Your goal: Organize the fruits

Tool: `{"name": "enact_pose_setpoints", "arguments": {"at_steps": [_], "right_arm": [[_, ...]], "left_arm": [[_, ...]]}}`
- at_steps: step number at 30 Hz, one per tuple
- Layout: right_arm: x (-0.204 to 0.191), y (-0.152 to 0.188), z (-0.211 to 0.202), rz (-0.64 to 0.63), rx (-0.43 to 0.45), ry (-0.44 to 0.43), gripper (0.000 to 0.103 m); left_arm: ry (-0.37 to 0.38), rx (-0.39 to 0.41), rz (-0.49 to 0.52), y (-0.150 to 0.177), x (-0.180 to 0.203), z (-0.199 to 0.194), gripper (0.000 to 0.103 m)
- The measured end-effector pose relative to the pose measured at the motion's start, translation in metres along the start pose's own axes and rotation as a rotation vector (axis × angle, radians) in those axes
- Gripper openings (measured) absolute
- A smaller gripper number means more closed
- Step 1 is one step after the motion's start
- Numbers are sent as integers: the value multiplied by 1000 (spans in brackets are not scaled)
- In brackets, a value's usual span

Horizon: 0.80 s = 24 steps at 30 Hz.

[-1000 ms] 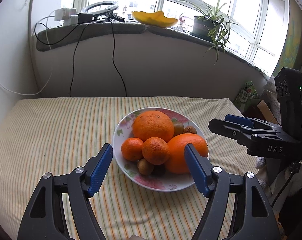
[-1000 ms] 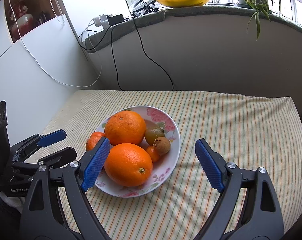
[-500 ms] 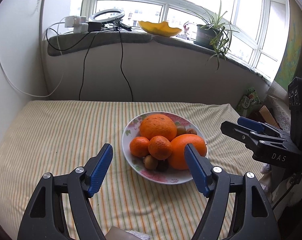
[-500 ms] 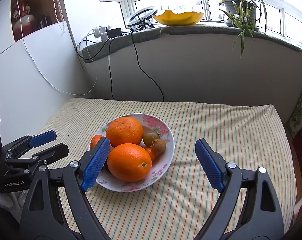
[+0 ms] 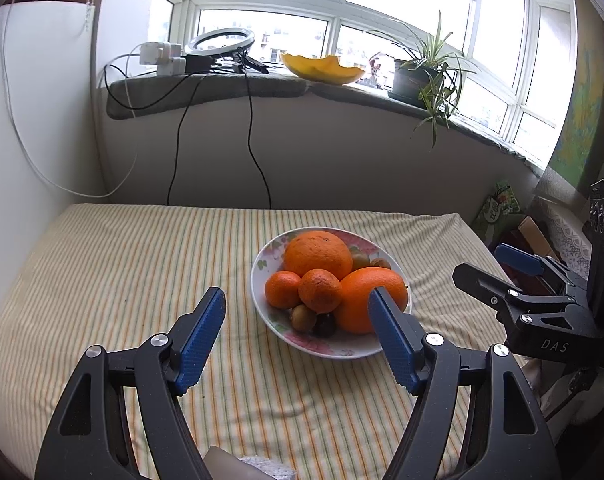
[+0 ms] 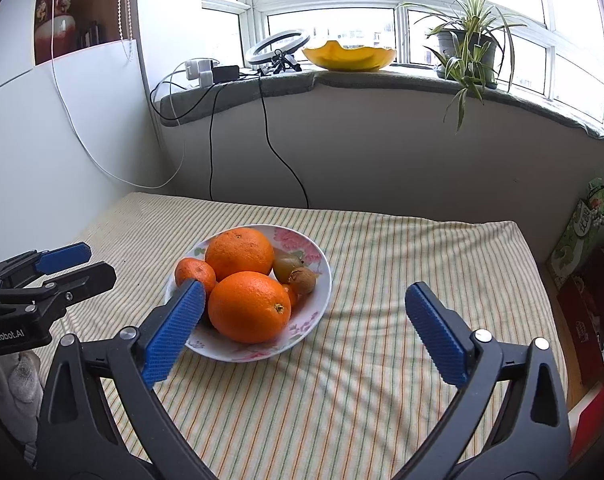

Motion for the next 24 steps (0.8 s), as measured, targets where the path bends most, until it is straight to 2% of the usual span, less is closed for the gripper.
{"name": "enact_pose_setpoints", "arguments": {"at_steps": [19,24], "right_arm": [[0,0,0,2,-7,-1,103],[0,0,-1,-2,-3,2,103]], "left_arm": [[-4,8,3,0,3,-3,74],[-2,4,4,1,3,-2,79]]}}
Point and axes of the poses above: each gripper's, at about its wrist camera, not at the fingertips, and z roughly the way its jaws point, x to its right, y to its underside, the point moved 10 cm from there along z, roughly the way its jaws point, and after that the axes turned 14 degrees about x, right-handed, at the moved point
